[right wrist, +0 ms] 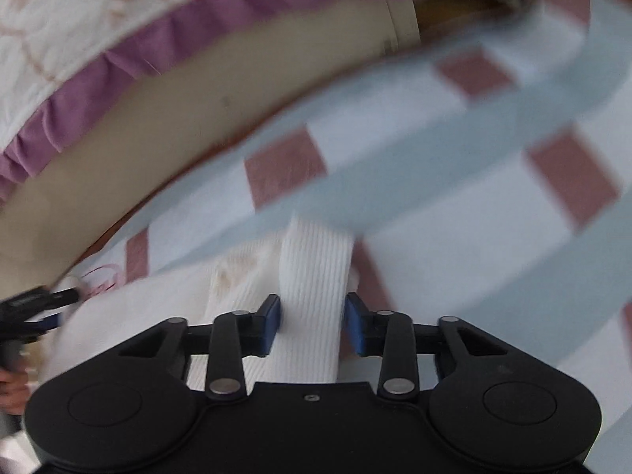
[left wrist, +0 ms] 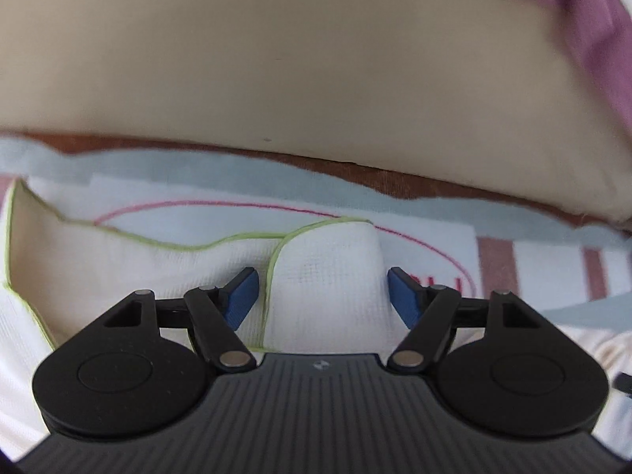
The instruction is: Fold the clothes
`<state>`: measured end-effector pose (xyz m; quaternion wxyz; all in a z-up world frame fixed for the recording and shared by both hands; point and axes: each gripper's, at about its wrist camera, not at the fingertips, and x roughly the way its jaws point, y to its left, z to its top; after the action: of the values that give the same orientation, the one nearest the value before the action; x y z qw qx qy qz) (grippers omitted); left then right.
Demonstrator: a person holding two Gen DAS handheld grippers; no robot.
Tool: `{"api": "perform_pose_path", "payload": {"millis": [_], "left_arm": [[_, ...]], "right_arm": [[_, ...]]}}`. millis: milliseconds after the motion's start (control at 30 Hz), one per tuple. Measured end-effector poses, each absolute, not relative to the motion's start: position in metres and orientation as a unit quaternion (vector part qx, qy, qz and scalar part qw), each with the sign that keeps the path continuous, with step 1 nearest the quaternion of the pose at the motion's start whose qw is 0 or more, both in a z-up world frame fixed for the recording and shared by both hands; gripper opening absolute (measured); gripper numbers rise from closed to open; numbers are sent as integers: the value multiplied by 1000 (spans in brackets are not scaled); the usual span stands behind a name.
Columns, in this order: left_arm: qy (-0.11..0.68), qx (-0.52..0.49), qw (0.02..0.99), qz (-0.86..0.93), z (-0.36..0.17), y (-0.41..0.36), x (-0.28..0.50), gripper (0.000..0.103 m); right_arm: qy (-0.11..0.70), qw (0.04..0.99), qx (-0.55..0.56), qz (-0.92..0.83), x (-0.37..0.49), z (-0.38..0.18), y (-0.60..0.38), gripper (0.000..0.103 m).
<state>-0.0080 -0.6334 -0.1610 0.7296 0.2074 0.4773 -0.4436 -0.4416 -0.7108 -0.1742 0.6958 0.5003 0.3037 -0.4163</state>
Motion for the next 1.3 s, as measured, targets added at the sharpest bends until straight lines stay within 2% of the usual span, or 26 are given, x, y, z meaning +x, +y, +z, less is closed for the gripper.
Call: {"api": "perform_pose_path", "payload": {"millis": [100,133,167,200,267,367,467,567,767,833,867,933,967,1000,1067,1133,1200,1300], "left_arm": [[433,265,741,-440,-165,-637,-30,70],[424,260,745,-444,-164,-634,-34,50],[417,252,749,-449,-162,-631,-37,14],[412,254,747,-455,-159,-628,-38,5],[382,257,762,-456,-148,-622,-42,5],[290,246,811,-445,-116,-612,-44,5],[251,210,836,-440,-86,-601,-37,5],[259,189,843,-432,-79,-594,-32,5],[211,158,884,-386,-82,-582,-30,5],[199,158,890,-378,-86,-583,-30,5],[195,164,890,-378,-91,-585,-30,5],[194,194,878,-391,-106,-594,-34,5],[191,216,871,-399,-115,-599,-38,5],[184,240,863,-404,-123,-603,-42,5],[150,287,850,-414,-136,-608,-54,6],[139,294,850,-415,-136,-603,-58,8],[161,266,855,-416,-129,-594,-53,10],[173,249,862,-407,-114,-579,-57,17]], "right_arm": [[315,696,505,-402,-436,-179,-710,47],[319,707,490,-398,-431,-176,-708,41],[325,720,471,-394,-425,-172,-705,15],[328,732,450,-393,-420,-165,-700,9],[327,752,414,-396,-417,-152,-692,8],[311,748,384,-443,-431,-140,-693,7],[296,737,354,-493,-451,-129,-697,6],[287,719,302,-556,-462,-119,-699,5],[255,727,177,-612,-459,-98,-705,5],[276,723,129,-620,-447,-104,-713,6],[289,720,105,-623,-441,-108,-718,9],[317,697,95,-637,-432,-119,-729,28],[334,679,120,-643,-433,-130,-740,46],[353,659,152,-647,-435,-141,-752,49],[379,621,219,-650,-444,-159,-772,47],[330,626,275,-651,-467,-147,-774,49],[263,636,324,-650,-491,-133,-774,60],[253,619,360,-650,-504,-139,-779,62]]}}
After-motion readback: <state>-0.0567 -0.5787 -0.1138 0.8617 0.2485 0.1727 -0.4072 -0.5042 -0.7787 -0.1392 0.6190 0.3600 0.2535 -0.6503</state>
